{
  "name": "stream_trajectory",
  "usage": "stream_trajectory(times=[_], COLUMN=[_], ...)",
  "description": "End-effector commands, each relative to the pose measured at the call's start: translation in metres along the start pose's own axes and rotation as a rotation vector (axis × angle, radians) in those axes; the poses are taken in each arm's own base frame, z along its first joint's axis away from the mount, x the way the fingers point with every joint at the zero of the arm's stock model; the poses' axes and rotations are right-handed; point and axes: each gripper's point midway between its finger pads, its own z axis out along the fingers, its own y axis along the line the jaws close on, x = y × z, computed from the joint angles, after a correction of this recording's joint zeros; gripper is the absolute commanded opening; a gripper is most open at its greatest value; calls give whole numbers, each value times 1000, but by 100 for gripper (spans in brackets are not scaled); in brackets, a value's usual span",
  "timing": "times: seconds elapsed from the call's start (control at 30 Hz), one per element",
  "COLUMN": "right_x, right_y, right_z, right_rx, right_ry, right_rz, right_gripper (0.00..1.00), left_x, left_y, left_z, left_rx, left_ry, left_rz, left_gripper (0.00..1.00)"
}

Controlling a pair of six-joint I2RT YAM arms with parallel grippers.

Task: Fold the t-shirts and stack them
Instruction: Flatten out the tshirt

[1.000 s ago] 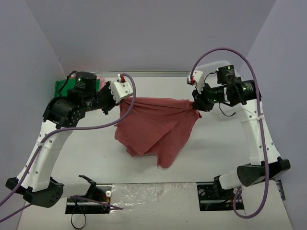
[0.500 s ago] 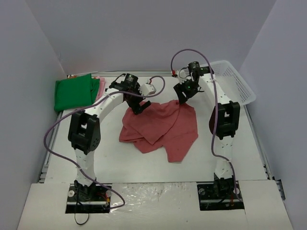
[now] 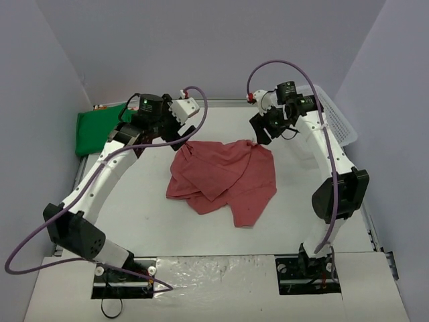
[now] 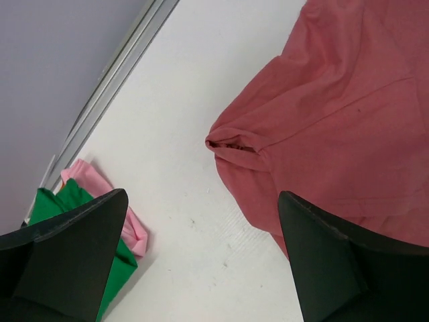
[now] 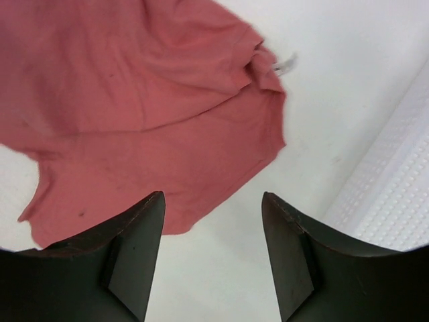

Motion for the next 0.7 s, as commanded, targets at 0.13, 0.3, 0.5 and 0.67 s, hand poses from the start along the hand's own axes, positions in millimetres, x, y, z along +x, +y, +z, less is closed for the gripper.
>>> stream_trajectory(times=[0.13,0.3,0.5,0.67], right_x=[41,58,72,86], right_y=[87,119,157,175], right_z=[31,62,85,99], right_rx=[-151,-227,-269,-295], right_ry=[174,268,359,418], right_rz=[-147,-199,-306,-361], right_gripper=[55,53,53,53], left_x=[47,75,97,106], left_y=[18,32,26,28], left_z=[-37,-61,-70,-75], left_rx=[-101,-130,-148,-155], left_ry=[67,100,117,111], left_rz=[-185,-303,-342,-383], left_gripper=[94,94,94,94])
